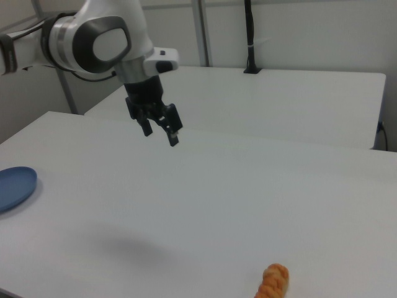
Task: Put the bread on the table
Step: 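Open the gripper and raise it away from the bread roll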
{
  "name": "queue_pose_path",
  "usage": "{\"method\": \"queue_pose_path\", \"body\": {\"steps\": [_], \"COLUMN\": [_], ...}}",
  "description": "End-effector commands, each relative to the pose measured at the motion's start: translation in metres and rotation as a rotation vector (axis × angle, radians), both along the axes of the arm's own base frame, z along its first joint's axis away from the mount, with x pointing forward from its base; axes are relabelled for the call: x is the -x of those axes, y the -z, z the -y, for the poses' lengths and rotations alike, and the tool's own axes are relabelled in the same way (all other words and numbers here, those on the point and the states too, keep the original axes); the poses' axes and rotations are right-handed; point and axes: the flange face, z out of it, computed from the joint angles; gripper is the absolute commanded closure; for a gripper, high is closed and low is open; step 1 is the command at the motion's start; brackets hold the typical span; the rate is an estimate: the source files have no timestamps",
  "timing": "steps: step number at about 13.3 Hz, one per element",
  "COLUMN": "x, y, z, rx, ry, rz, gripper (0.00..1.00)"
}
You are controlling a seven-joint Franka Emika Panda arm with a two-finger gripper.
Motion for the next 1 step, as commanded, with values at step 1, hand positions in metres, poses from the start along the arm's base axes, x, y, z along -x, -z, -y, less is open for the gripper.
{"method": "queue_pose_path", "body": {"steps": [1], "x": [0.0130], "y": [-0.0092], "z": [-0.0183], "rx": [0.006], "ry": [0.005], "rz": [-0.056], "gripper": [0.00]}}
